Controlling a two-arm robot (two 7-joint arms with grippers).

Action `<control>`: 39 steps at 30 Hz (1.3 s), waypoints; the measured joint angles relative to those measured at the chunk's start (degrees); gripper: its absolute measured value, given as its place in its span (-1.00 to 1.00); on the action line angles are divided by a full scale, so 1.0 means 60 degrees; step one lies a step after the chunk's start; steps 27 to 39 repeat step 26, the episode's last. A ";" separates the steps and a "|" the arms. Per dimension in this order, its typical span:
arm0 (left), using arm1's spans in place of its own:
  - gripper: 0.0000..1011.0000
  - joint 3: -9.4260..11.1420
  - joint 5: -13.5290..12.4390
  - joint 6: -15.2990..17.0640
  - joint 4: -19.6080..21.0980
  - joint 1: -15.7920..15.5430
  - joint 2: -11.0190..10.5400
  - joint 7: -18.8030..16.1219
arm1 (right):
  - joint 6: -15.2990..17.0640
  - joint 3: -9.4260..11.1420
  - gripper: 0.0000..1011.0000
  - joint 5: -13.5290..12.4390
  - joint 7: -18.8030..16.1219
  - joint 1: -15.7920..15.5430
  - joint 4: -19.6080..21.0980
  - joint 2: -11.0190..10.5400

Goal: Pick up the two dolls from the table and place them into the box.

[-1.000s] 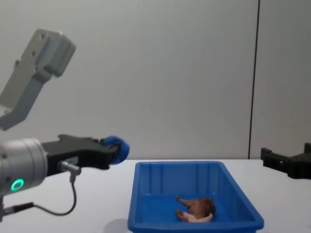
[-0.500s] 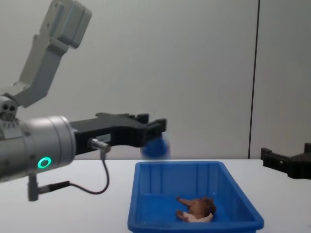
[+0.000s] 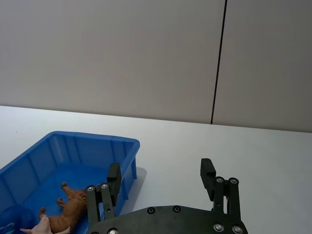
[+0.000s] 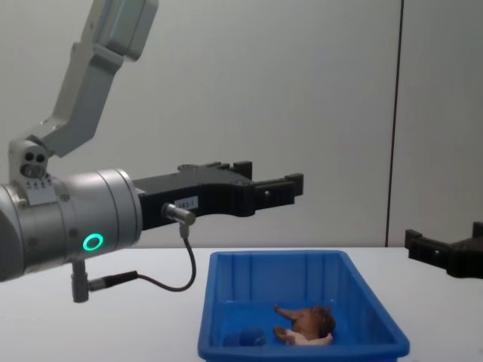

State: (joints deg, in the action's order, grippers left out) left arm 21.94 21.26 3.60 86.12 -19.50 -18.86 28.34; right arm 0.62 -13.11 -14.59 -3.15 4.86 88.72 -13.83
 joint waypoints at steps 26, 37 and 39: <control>0.98 0.0054 0.0118 -0.0113 -0.0140 -0.0135 0.0121 0.0356 | 0.0000 0.0000 0.98 0.0000 0.0000 0.0000 0.0000 0.0000; 0.98 0.0054 0.0118 -0.0113 -0.0140 -0.0135 0.0121 0.0356 | 0.0000 0.0000 0.98 0.0000 0.0000 0.0000 0.0000 0.0000; 0.98 0.0054 0.0118 -0.0113 -0.0140 -0.0135 0.0121 0.0356 | 0.0000 0.0000 0.98 0.0000 0.0000 0.0000 0.0000 0.0000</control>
